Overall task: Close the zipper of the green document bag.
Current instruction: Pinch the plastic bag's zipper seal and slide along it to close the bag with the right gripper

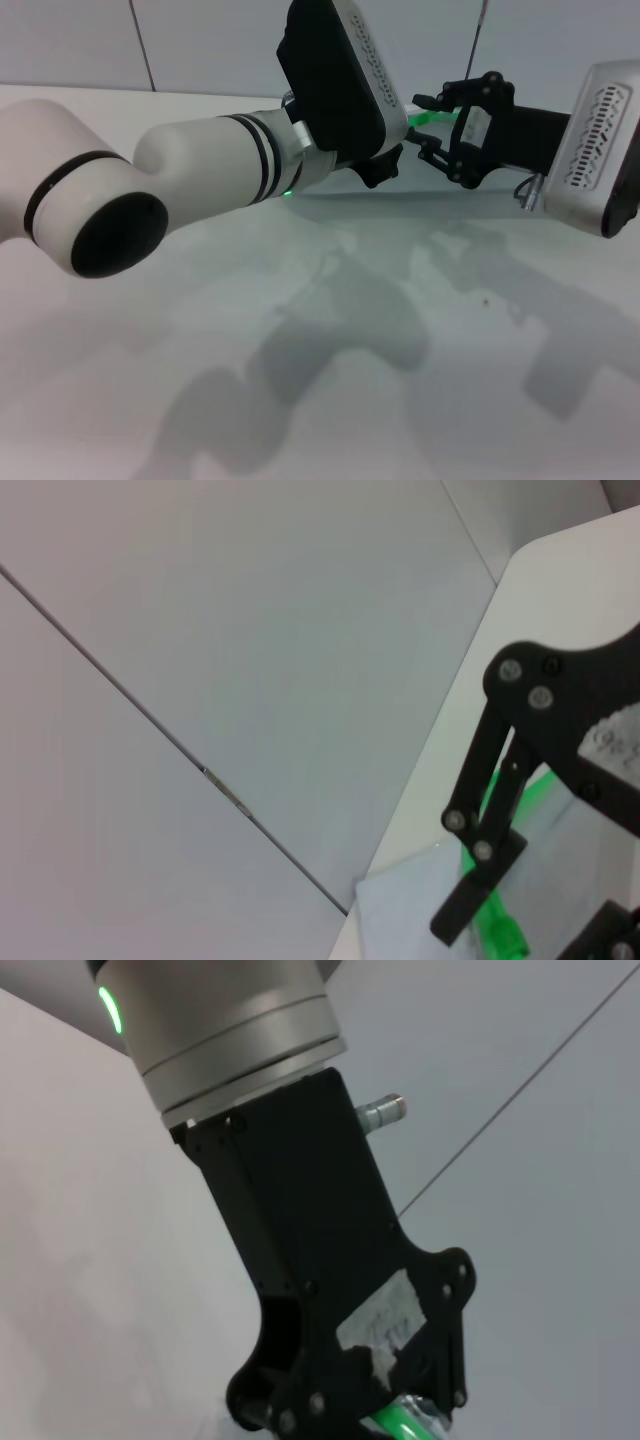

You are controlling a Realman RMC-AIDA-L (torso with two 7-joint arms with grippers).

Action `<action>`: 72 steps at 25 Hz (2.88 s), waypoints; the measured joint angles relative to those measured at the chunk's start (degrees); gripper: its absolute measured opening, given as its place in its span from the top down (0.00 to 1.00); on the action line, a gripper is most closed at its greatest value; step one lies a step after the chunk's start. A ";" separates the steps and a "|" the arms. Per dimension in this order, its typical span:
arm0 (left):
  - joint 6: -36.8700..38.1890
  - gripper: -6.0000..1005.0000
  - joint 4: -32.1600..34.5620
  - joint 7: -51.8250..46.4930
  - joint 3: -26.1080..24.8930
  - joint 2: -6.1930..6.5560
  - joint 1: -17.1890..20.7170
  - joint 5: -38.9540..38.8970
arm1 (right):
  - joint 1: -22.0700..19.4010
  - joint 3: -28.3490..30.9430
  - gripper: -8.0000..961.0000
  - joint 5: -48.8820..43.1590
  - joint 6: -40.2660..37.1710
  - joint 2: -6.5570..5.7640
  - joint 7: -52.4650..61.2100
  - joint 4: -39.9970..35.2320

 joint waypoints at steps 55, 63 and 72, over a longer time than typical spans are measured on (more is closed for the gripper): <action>-0.54 0.91 -0.01 1.33 -0.10 -0.03 0.00 0.07 | 0.20 -0.71 0.88 -0.56 0.91 -0.27 1.76 -0.23; -0.63 0.91 -0.02 1.44 -0.10 -0.15 0.00 0.04 | 0.24 -0.95 0.86 -0.63 1.19 -0.19 1.75 -0.19; -0.63 0.91 -0.02 1.48 -0.10 -0.24 0.00 0.04 | 0.30 -1.04 0.88 -0.64 1.38 -0.17 1.75 0.43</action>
